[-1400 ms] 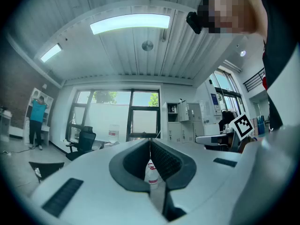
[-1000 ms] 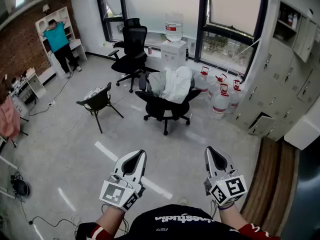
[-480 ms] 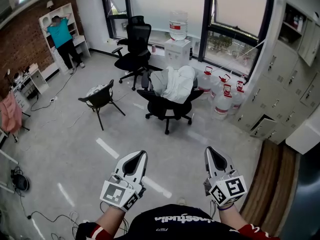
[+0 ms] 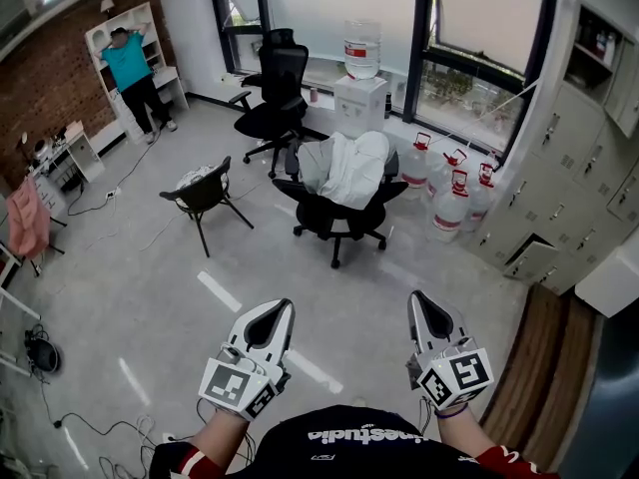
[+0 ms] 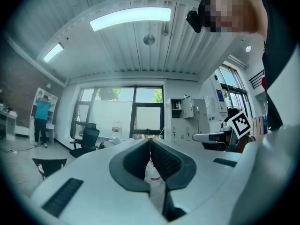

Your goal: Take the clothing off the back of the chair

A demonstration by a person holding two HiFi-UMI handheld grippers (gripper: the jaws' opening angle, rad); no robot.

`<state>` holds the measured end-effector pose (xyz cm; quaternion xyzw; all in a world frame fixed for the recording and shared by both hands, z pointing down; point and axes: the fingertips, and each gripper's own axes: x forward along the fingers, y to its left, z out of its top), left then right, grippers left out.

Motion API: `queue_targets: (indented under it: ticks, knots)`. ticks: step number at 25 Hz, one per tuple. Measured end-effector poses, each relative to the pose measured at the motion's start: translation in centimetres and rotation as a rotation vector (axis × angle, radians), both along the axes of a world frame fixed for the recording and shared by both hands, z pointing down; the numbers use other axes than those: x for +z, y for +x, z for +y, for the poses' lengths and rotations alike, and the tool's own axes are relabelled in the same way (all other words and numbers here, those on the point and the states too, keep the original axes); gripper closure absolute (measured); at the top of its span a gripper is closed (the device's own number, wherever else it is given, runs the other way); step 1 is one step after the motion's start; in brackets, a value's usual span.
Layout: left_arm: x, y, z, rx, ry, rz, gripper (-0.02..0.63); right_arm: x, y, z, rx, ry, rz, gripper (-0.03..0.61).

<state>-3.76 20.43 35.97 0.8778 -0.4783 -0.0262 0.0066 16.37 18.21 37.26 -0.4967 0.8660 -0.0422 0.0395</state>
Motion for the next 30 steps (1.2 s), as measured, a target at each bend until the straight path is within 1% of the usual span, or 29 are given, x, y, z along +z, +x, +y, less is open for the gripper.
queue_targets:
  ticks: [4, 9, 15, 19, 23, 26, 30]
  knots:
    - [-0.1, 1.7, -1.1, -0.008, 0.000, -0.014, 0.589, 0.2, 1.3, -0.8, -0.024, 0.005, -0.002, 0.565]
    - [-0.1, 4.6, -2.0, -0.021, 0.009, -0.035, 0.589, 0.7, 4.3, -2.0, -0.037, -0.002, -0.012, 0.565]
    - [0.6, 7.2, -2.4, -0.036, -0.010, -0.068, 0.589, 1.5, 6.7, -3.1, -0.054, -0.018, -0.035, 0.565]
    - [0.8, 7.6, -3.2, -0.046, -0.024, -0.090, 0.589, 2.0, 7.2, -4.1, -0.067, -0.025, -0.064, 0.565]
    - [1.8, 7.2, -5.5, -0.055, -0.039, -0.089, 0.589, 3.1, 7.2, -6.5, -0.055, -0.049, -0.074, 0.565]
    - [2.7, 6.3, -7.8, -0.070, -0.049, -0.086, 0.589, 3.9, 6.6, -8.4, -0.049, -0.068, -0.065, 0.565]
    - [3.1, 5.1, -11.7, -0.082, -0.042, -0.107, 0.589, 4.0, 5.5, -11.9, -0.047, -0.074, -0.034, 0.565]
